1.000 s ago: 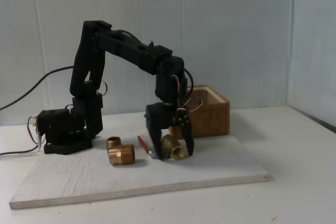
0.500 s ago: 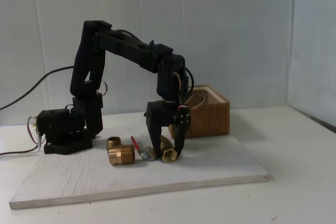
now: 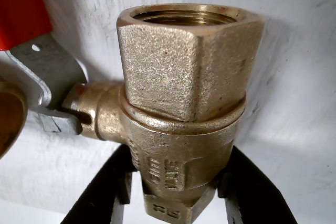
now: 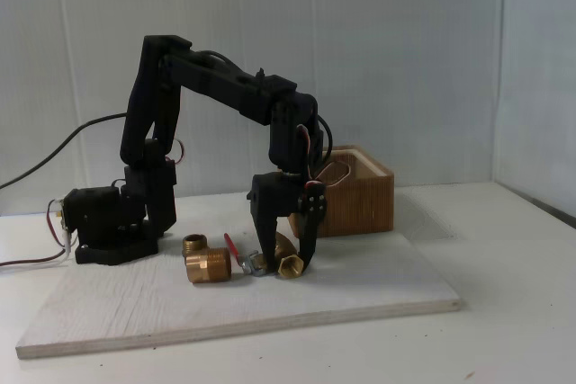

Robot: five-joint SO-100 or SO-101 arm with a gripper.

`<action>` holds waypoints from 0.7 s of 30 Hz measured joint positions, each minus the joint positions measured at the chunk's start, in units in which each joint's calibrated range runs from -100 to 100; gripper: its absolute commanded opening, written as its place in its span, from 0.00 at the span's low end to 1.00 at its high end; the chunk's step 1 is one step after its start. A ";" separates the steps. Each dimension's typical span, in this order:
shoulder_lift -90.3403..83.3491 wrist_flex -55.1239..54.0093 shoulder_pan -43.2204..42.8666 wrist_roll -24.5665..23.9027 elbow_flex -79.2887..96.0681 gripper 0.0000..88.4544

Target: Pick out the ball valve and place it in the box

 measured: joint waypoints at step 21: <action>0.59 20.81 0.52 0.00 -23.97 0.01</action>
